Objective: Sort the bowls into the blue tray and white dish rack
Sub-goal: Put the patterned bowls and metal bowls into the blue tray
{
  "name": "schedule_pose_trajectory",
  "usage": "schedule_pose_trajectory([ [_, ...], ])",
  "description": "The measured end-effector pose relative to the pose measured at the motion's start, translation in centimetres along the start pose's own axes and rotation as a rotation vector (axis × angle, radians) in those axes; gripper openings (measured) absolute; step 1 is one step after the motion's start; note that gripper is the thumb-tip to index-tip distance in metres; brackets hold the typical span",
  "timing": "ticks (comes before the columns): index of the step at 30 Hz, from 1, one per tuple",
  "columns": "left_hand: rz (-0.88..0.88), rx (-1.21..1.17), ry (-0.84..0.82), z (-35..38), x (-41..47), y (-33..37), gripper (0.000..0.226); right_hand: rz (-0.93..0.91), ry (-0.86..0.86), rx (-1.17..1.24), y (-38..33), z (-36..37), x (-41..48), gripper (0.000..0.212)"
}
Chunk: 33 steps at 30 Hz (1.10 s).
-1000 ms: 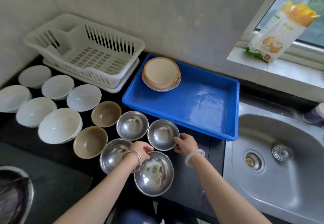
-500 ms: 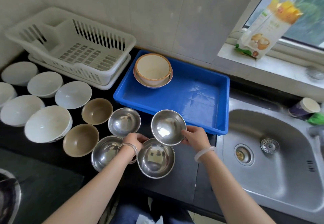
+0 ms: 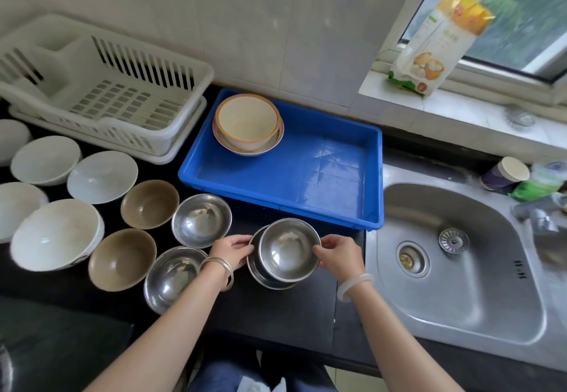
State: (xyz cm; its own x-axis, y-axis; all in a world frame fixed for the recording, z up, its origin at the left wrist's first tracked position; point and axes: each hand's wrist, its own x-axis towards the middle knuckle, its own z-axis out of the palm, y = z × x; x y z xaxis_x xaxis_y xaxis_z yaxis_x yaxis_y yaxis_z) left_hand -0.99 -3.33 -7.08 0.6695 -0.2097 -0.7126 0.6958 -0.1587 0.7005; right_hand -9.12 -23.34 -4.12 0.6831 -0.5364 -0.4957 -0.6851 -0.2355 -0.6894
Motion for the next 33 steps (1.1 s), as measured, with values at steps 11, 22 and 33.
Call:
schedule_pose_trajectory([
  [11, -0.041, -0.121, -0.012, -0.1, -1.3, -0.8, 0.032, -0.007, 0.039, -0.065, 1.1, 1.8, -0.1, 0.011],
  [22, -0.094, -0.137, -0.060, -0.2, -1.6, -0.9, 0.034, 0.214, -0.116, 0.314, 2.5, 2.9, 0.6, 0.020],
  [33, 0.033, -0.105, -0.119, 0.5, -1.3, 4.1, 0.033, 0.029, -0.026, 0.350, -1.4, -0.3, 1.7, 0.010],
])
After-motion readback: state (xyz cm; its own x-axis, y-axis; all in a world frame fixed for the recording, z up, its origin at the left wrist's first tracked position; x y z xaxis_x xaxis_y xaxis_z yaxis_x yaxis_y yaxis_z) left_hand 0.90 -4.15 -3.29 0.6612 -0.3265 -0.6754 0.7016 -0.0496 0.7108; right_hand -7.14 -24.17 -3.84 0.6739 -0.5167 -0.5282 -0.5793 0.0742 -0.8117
